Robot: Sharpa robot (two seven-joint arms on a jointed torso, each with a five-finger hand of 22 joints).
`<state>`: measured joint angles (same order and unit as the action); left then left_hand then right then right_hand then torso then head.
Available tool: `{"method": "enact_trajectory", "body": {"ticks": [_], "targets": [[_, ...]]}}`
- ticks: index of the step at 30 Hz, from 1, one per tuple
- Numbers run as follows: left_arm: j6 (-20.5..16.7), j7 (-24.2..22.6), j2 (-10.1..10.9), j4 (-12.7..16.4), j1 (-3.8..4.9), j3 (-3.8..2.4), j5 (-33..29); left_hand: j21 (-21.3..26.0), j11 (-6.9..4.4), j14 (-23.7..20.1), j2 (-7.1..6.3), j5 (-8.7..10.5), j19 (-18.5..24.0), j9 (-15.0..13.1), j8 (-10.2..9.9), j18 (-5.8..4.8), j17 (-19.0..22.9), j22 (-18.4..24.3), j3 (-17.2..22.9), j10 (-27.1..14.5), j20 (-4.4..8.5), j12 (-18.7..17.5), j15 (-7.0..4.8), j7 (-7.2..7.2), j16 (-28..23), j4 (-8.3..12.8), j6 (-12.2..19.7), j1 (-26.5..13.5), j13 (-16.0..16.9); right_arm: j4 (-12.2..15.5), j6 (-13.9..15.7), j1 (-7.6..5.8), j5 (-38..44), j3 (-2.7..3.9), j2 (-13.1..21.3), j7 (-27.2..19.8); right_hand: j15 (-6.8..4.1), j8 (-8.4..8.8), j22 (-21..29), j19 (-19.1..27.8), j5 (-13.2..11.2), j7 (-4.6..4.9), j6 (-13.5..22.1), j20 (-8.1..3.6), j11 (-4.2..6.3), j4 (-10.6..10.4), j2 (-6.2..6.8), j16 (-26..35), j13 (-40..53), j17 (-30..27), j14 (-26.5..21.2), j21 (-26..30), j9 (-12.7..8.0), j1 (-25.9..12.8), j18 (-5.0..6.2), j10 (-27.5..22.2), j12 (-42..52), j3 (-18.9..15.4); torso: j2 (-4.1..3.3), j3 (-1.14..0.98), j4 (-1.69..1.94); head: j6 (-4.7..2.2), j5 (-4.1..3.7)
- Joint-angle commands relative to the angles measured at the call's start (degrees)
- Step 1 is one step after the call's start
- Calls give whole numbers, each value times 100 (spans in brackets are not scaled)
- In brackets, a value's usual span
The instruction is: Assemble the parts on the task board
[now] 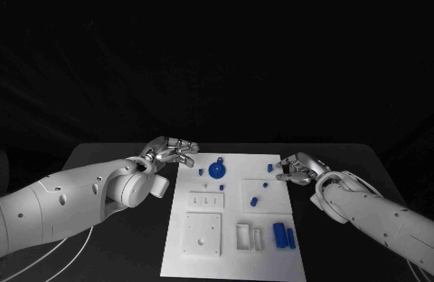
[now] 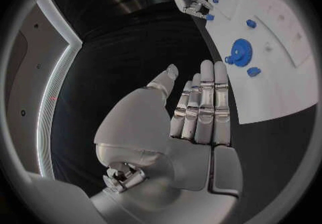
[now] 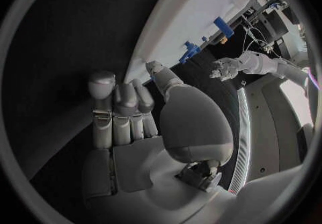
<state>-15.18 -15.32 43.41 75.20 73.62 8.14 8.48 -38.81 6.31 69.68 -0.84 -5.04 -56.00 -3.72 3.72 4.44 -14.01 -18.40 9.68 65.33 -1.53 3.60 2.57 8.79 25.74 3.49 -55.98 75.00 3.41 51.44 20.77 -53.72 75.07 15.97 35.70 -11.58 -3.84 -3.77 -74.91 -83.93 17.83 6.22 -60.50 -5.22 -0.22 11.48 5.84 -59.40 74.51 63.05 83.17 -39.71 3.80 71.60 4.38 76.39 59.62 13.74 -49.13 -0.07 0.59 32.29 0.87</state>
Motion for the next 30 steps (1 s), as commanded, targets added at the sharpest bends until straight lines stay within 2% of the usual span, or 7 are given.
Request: {"method": "enact_trajectory", "body": {"ticks": [1, 14, 19, 30], "targets": [[162, -56, -20, 3, 0, -6, 31, -36, -6, 44, 3, -24, 7, 1, -15, 61, 11, -12, -37, -51, 22, -25, -27, -2, 19, -3, 46, 28, 2, -97, -12, 6, -37, -3, -70, -69, 17, 20, -503, -177, -40, -1, 17, 31, 7, -53, -54, 10, 5, 5, -3, -24, -1, -14, -23, -42, -9, 2, 2, 1, -3, 15, 15], [209, -25, -45, -3, 0, -6, 43, -91, -3, 86, 15, -25, -4, 0, -14, 63, 18, -37, -73, -69, 34, -25, -35, 1, 49, -5, 49, 34, 2, -251, -1, 7, -75, -3, -276, -51, 19, 20, -502, -175, -223, -1, 31, 33, 4, -124, -54, 10, 4, 15, -5, -26, 0, -19, -23, -47, -5, -11, 10, 2, -8, 47, 25], [220, -16, -57, -8, 0, -6, 46, -110, -3, 93, 21, -27, -4, 0, -13, 65, 13, -46, -81, -73, 37, -25, -38, 0, 69, -3, 48, 39, 3, -263, -25, 7, -83, -3, -319, -57, 20, 19, -503, -175, -234, -1, 30, 34, 3, -131, -56, 11, 7, 15, -6, -30, 0, -9, -23, -46, 2, -19, 14, 5, -12, 52, 26], [245, 5, -69, -16, 0, -6, 63, -171, -2, 106, 28, -22, -9, 0, -14, 70, -11, -75, -104, -87, 45, -25, -46, 2, 142, -1, 53, 42, 3, -259, -35, 1, -86, -3, -363, -64, 19, 17, -507, -171, -239, -6, -4, 34, 6, -127, -91, 2, 12, 26, -3, -43, 1, 20, -25, -46, 14, -14, 14, -2, -14, 51, 36]]}}
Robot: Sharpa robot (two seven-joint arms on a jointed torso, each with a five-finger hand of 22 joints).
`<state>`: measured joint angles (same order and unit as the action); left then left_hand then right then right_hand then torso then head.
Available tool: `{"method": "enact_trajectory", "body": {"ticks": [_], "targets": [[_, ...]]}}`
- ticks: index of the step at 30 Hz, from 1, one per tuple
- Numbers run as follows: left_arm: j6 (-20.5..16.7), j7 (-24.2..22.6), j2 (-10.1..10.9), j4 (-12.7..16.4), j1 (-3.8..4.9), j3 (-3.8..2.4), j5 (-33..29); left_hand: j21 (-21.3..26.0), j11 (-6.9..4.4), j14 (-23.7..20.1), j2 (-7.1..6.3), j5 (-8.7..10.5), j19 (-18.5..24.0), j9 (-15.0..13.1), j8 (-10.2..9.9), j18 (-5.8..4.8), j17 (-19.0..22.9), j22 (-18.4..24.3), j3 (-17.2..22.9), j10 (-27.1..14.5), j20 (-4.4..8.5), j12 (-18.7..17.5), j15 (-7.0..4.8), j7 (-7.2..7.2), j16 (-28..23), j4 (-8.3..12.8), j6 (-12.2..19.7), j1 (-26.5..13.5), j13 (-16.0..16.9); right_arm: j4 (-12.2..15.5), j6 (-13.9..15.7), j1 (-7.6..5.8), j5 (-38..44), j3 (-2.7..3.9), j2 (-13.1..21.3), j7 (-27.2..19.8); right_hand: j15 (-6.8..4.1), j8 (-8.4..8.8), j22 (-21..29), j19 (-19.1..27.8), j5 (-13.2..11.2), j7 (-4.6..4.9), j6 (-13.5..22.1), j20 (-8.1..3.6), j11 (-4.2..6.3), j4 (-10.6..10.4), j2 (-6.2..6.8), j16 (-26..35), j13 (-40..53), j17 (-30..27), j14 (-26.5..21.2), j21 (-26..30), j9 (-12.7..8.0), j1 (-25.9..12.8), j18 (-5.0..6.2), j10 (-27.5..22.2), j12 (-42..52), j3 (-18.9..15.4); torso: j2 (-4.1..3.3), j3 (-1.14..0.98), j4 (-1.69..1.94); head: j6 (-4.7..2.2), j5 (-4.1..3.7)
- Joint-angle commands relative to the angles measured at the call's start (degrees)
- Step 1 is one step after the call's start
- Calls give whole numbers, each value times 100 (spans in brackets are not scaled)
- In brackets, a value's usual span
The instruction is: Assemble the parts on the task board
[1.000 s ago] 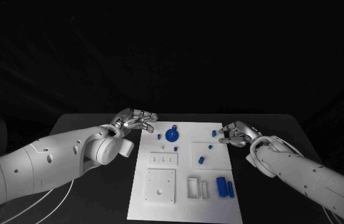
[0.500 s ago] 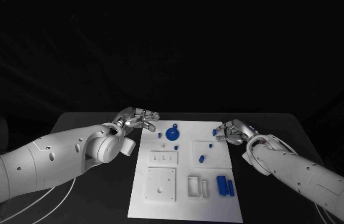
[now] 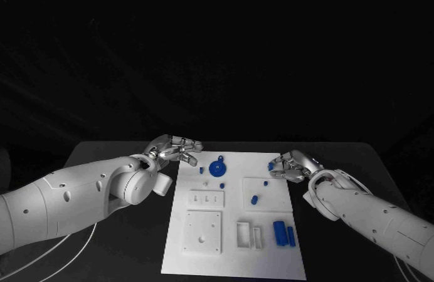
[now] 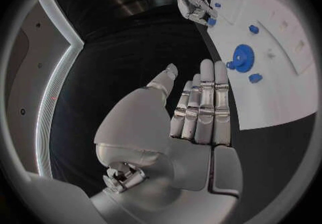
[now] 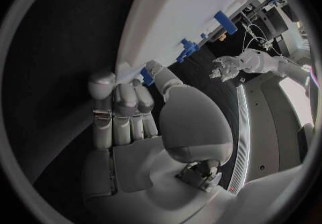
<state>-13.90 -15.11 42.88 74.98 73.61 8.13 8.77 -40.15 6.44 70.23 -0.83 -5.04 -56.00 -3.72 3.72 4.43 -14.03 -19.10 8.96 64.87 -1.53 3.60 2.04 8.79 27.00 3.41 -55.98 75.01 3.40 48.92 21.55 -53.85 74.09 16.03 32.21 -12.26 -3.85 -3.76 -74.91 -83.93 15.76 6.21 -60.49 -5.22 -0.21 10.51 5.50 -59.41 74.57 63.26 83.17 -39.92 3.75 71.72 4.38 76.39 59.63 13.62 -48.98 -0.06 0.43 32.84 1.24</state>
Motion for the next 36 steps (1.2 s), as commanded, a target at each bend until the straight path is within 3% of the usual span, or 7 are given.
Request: {"method": "enact_trajectory", "body": {"ticks": [1, 15, 19, 25, 30, 36], "targets": [[119, -14, -18, 6, 1, -4, 37, -47, -15, 54, 27, -24, -10, 0, -13, 71, -14, -10, -35, -42, 47, -25, 5, 1, 30, 8, 52, 43, 4, -8, -109, 13, 12, -9, -18, 3, 19, 18, -509, -171, -34, -6, -12, 33, 6, -28, -69, 0, 9, 8, -2, -31, 5, 7, -26, -45, 19, 1, -2, -2, 2, -4, -1], [145, 5, -30, -3, 1, -4, 65, -132, -17, 43, 35, -18, 8, 0, -13, 77, -43, -51, -50, -46, 55, -25, -3, 0, 124, 19, 52, 51, 4, -63, -121, -36, 12, -11, -93, 16, 17, 18, -512, -168, -52, -15, -60, 31, 10, 5, -127, -13, 23, 23, 2, -56, 5, -1, -31, -36, 49, 56, 0, -6, -3, 14, 20], [150, 11, -35, -9, 1, -4, 66, -141, -18, 46, 37, -20, 10, 0, -13, 77, -46, -55, -51, -45, 56, -25, -5, 0, 135, 18, 53, 49, 4, -77, -145, -53, 16, -11, -122, 27, 13, 18, -512, -163, -102, -25, -109, 28, 16, 16, -180, -14, 24, 26, 1, -60, 5, -22, -33, -40, 51, 106, -1, -9, -2, -23, 65], [154, 18, -43, -17, 1, -4, 68, -151, -16, 44, 35, -21, 12, 0, -13, 76, -48, -59, -53, -50, 57, -25, -6, 1, 144, 17, 55, 48, 4, -76, -173, -64, 32, -12, -139, 37, -1, 19, -511, -155, -360, -67, -285, 15, 36, 68, -246, -14, 30, 32, 3, -72, 7, -43, -46, -39, 60, 327, 3, -10, -2, 0, 65], [138, 35, -39, -16, 1, -4, 70, -158, 4, 35, 25, -20, 19, 3, -16, 81, -48, -60, -75, -62, 45, -25, 12, 27, 154, 13, 148, 39, 5, -81, -201, -67, 61, -12, -144, 57, -21, 10, -508, -145, -389, -126, -483, -2, 69, 89, -299, 5, 26, 22, -4, -64, 23, -39, -56, -54, 41, 430, 3, -15, -12, 26, 55], [137, 48, -36, -17, 1, -4, 73, -162, 2, 35, 35, -23, 20, -1, -13, 87, -48, -59, -77, -60, 43, -24, 10, 23, 160, 18, 130, 46, 5, -90, -157, -68, 98, -12, -141, 91, -63, 5, -506, -137, -601, -218, -802, -42, 123, 146, -400, 18, 25, 21, -5, -56, 86, 4, -82, -57, 27, 526, 4, -20, -10, 40, 48]]}}
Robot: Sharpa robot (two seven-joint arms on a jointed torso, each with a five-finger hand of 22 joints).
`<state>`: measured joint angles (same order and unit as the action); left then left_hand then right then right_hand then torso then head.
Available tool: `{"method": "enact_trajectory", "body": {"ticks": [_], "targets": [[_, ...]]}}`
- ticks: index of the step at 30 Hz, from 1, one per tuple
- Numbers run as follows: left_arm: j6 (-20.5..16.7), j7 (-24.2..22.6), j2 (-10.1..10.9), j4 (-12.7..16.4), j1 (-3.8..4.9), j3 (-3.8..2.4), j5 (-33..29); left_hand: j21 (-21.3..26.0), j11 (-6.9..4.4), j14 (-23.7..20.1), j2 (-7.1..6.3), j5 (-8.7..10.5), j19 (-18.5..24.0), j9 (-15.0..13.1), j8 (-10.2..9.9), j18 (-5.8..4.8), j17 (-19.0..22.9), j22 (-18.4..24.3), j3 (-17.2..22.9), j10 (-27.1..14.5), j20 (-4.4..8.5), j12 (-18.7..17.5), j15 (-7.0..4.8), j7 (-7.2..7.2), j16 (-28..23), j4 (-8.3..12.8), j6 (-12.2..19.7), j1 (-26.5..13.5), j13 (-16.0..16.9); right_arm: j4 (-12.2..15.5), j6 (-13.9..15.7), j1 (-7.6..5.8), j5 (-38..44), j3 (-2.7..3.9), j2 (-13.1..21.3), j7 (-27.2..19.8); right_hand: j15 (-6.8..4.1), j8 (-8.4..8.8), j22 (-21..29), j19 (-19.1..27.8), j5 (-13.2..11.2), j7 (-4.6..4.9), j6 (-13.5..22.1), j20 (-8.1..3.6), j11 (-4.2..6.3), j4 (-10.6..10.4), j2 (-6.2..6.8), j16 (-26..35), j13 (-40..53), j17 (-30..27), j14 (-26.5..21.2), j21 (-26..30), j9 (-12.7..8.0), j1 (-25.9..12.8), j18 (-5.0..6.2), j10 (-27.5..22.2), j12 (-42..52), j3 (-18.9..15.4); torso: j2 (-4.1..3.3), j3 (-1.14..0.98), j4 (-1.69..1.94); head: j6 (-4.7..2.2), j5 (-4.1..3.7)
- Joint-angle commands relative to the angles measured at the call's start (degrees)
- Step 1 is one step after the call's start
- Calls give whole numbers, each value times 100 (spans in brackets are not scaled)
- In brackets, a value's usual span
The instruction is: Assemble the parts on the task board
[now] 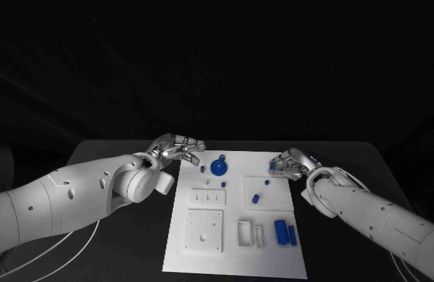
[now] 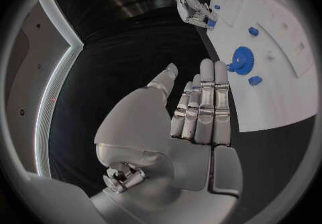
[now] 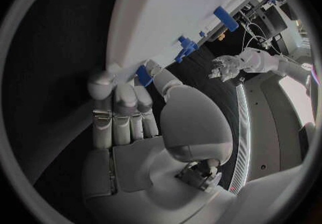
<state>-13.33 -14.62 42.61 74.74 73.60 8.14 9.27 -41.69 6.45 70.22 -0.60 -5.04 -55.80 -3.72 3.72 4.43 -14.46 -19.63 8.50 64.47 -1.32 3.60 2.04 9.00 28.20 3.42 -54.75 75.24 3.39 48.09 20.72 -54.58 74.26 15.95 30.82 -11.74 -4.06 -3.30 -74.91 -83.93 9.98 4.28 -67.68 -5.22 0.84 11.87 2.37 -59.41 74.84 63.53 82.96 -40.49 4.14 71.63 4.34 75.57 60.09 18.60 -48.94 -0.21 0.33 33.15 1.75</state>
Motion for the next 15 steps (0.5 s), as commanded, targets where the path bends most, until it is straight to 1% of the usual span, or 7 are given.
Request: {"method": "enact_trajectory", "body": {"ticks": [1, 4, 9, 11, 13, 14, 15], "targets": [[80, 2, -8, 8, 2, -5, 26, -8, 1, 35, 12, -23, 0, -1, -13, 88, -5, -6, -31, -20, 22, -24, 9, 2, 40, 17, 7, 22, 6, -5, -61, 4, 86, -4, 0, 44, -45, -42, -507, -137, -30, -35, -120, -45, 21, 14, -93, 18, 0, -5, 18, -6, 57, 13, -82, 30, -15, 28, -2, -6, 1, 13, -4], [80, 12, -6, 10, 2, -5, 46, -13, -12, 34, 20, -25, 1, -3, -11, 89, -6, -6, -33, 33, 23, -25, 5, -7, 46, 14, -26, 18, 6, 2, -1, 4, 100, -4, 3, 58, -63, -36, -506, -136, -34, -66, -234, -66, 38, 32, -120, 27, -1, -5, 18, -5, 104, 14, -99, 41, -22, -6, -4, -7, 4, 12, -7], [87, 49, -7, 4, 2, -5, 107, -38, -92, 42, 33, -20, -8, -11, -6, 69, -21, -16, 25, 323, 54, -17, -33, -69, 81, -15, -198, -12, 6, 57, 144, 0, 117, -4, 20, 96, -79, -36, -504, -139, -40, -88, -304, -85, 53, 51, -152, 31, -3, 0, 24, -5, 161, 24, -110, 54, -30, -53, 1, -6, 7, 17, -8], [107, 92, -3, -8, 4, -7, 189, -77, -128, 65, 24, -18, -26, -14, -7, 53, -56, -38, 67, 428, 82, -15, -58, -100, 151, -28, -291, -23, 6, 117, 180, -21, 134, -4, 55, 121, -85, -35, -503, -142, -18, -86, -302, -90, 54, 62, -154, 28, -5, 5, 26, 1, 169, 28, -109, 55, -35, -53, -4, -7, 13, 2, -9], [136, 154, 4, -37, 21, -13, 314, -144, -188, 125, 32, -16, -69, -27, 1, 43, -118, -76, 95, 594, 118, -10, -102, -154, 280, -53, -431, -46, 7, 183, 196, -56, 148, -4, 88, 148, -85, -35, -503, -143, 6, -84, -300, -92, 55, 72, -155, 32, -8, 3, 24, -3, 173, 33, -110, 53, -41, -49, 1, -12, 11, 20, -16], [148, 175, 5, -49, 33, -16, 353, -186, -216, 146, 35, -10, -91, -30, -3, 33, -159, -101, 104, 672, 142, -12, -126, -177, 360, -71, -492, -66, 7, 220, 200, -74, 153, -4, 102, 162, -85, -35, -503, -143, 6, -84, -300, -92, 55, 72, -155, 32, -8, 3, 24, -3, 173, 33, -110, 53, -41, -49, 3, -14, 9, 17, -17], [176, 227, 5, -73, 66, -22, 430, -289, -295, 266, 37, 6, -167, -42, 10, 25, -261, -159, 105, 874, 195, 10, -190, -233, 559, -107, -623, -109, 14, 288, 203, -97, 161, -4, 127, 187, -86, -35, -503, -145, 6, -84, -301, -94, 55, 78, -157, 28, -7, 9, 26, -1, 178, 31, -110, 57, -40, -47, 15, -23, -7, -5, -9]]}}
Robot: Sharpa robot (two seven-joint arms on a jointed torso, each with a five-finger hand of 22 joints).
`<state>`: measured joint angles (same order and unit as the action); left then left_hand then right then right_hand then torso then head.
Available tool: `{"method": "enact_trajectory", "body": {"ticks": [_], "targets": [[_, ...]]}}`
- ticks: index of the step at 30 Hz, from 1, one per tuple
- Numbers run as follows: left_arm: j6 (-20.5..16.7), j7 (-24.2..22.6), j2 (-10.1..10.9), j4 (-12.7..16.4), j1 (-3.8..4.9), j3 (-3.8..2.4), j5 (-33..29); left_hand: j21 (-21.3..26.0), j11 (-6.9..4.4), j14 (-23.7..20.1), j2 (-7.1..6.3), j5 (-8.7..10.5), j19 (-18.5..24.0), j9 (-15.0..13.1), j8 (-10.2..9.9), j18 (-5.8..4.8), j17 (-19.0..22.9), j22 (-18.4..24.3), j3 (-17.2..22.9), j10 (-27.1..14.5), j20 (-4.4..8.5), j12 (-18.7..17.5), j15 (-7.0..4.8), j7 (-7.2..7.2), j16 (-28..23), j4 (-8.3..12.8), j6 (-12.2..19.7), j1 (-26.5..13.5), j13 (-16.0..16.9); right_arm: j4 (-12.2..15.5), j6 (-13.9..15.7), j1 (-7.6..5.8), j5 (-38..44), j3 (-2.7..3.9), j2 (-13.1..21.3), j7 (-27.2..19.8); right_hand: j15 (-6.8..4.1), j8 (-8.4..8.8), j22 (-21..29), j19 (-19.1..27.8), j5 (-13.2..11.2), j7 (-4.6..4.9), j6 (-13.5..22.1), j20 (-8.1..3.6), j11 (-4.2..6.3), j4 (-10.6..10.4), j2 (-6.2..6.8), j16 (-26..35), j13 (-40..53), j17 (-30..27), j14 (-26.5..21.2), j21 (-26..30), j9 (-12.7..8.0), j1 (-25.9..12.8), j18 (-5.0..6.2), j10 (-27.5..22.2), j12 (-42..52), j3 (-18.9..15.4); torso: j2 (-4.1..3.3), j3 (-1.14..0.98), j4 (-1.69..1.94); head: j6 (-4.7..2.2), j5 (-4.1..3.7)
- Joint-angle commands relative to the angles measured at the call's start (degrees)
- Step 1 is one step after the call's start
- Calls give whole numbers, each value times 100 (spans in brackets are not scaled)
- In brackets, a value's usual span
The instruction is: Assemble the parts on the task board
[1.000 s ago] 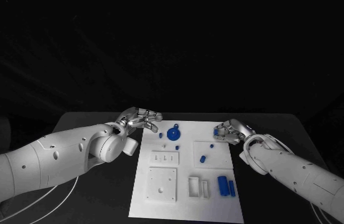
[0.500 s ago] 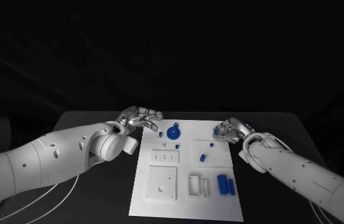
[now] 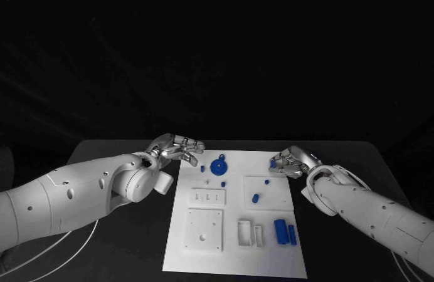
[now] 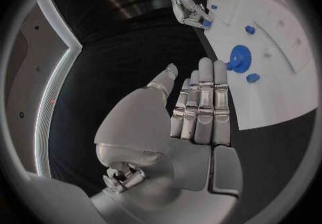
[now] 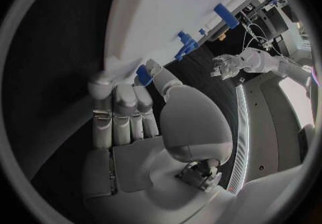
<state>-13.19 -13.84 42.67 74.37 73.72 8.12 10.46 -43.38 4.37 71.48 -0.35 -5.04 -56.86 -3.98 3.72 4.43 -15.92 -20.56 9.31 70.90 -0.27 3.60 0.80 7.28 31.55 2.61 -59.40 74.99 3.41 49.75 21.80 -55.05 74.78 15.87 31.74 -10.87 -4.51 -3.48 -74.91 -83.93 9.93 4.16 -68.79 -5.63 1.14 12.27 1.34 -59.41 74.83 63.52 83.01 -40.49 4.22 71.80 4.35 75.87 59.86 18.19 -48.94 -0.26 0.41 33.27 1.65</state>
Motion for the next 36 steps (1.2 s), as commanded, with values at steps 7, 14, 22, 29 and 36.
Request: {"method": "enact_trajectory", "body": {"ticks": [7, 14, 22, 29, 36], "targets": [[459, 807, -41, -141, 271, -35, 927, -710, -278, 177, -86, 103, -173, -7, -6, -46, -999, -452, -174, 904, 309, 43, -261, -137, 1408, -368, -158, -426, 40, 647, 51, -160, 220, 4, 210, 354, -47, -14, -500, -155, 17, -68, -170, -60, 29, 80, -74, 14, -3, 37, 26, 8, 197, -6, -107, 35, -25, 5, 81, -32, -97, -28, 71], [798, 1546, -186, -238, 430, -39, 1631, -1351, -574, 516, 18, -23, -413, -22, -2, -78, -1689, -864, -334, 1569, 582, 805, -544, -282, 2408, -414, -427, -461, 418, 1174, -121, -244, 398, 4, 297, 770, -49, -15, -500, -167, 45, -51, -120, -63, 26, 123, -85, 13, 8, 56, 26, 10, 176, -29, -97, 34, -24, 66, 161, -25, -142, -32, 124], [1215, 2447, -508, -359, 598, -42, 2177, -1539, -710, 777, 127, -186, -597, -34, -8, -80, -2156, -1196, -414, 1595, 705, 1603, -663, -402, 2654, -402, -696, -634, 735, 1849, -456, -285, 953, -12, 222, 1680, -47, -16, -495, -181, 133, -43, -117, -60, 33, 189, -52, 13, 9, 75, 35, 34, 164, -90, -86, 32, -39, 239, 259, -11, -146, 9, 178], [1508, 2931, -764, -486, 653, -38, 2369, -1510, -751, 775, 118, -818, -581, -342, 15, -113, -2416, -1363, -415, 1594, 749, 1841, -708, -551, 2756, -372, -1045, -771, 783, 2133, -460, -290, 1196, -95, 17, 2173, -42, -15, -491, -190, 157, -36, -118, -55, 35, 219, -27, 0, -13, 98, 40, 55, 169, -113, -82, 26, -78, 365, 330, -21, -167, 41, 217], [1484, 3138, -968, -591, 662, -35, 2415, -1404, -754, 791, -313, -46, -594, -1489, 22, -139, -2612, -1622, -225, 1581, 769, 1996, -715, -606, 2742, -1038, -1094, -1403, 803, 2234, -406, -298, 1311, -239, -183, 2442, -45, -16, -489, -194, 165, -37, -123, -58, 40, 221, -30, -4, -17, 105, 41, 62, 174, -113, -79, 25, -84, 385, 372, -8, -185, 82, 192]]}}
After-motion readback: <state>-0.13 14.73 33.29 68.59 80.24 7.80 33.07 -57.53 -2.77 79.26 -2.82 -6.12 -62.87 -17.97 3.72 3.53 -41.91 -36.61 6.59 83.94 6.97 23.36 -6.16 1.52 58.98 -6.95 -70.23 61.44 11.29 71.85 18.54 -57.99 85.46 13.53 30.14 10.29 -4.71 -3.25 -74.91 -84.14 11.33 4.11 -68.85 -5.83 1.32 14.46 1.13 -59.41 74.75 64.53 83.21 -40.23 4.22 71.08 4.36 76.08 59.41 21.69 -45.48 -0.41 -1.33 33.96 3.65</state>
